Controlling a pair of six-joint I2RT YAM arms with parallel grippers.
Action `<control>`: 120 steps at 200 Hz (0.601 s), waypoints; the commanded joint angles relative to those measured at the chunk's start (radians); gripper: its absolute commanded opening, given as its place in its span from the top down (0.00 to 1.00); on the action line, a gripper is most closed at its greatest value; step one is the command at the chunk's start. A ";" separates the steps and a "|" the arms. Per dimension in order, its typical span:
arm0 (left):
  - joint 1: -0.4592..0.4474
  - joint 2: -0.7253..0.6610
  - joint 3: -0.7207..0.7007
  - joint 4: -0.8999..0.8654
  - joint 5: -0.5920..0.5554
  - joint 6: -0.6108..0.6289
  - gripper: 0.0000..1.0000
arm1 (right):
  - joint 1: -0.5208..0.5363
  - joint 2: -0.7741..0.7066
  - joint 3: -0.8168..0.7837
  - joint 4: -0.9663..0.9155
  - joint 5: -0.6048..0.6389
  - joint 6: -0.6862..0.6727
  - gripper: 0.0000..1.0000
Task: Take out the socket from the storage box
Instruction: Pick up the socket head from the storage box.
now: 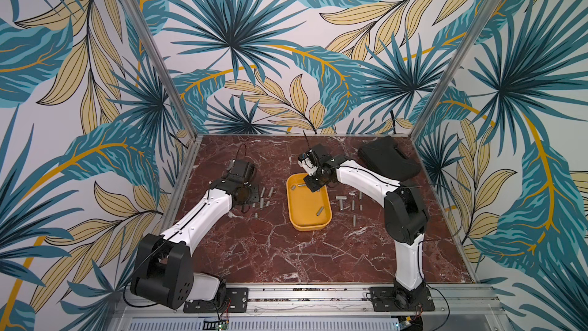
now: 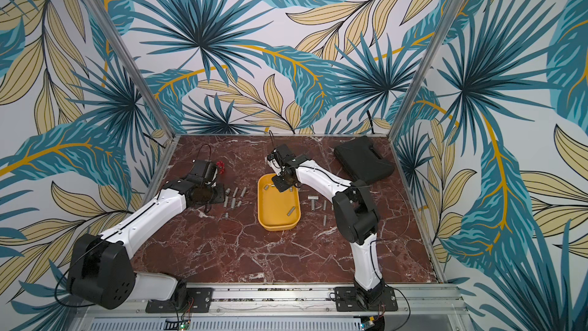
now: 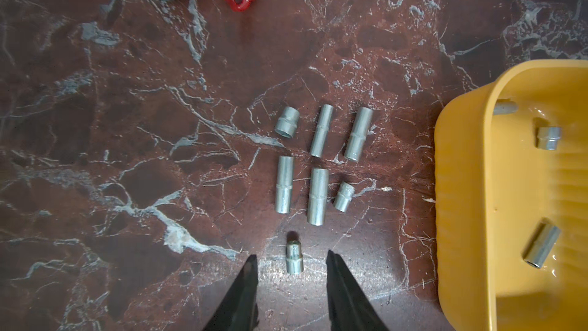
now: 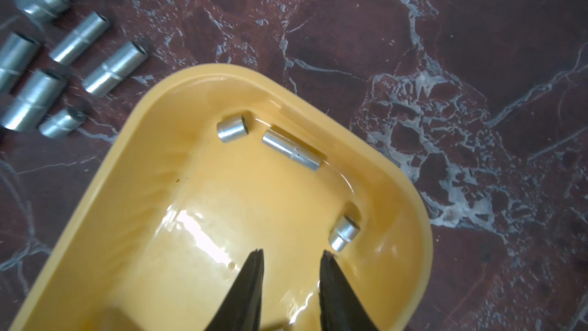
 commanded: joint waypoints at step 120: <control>0.012 -0.032 -0.031 0.013 -0.035 0.000 0.60 | 0.031 0.247 0.205 0.065 0.121 -0.137 0.67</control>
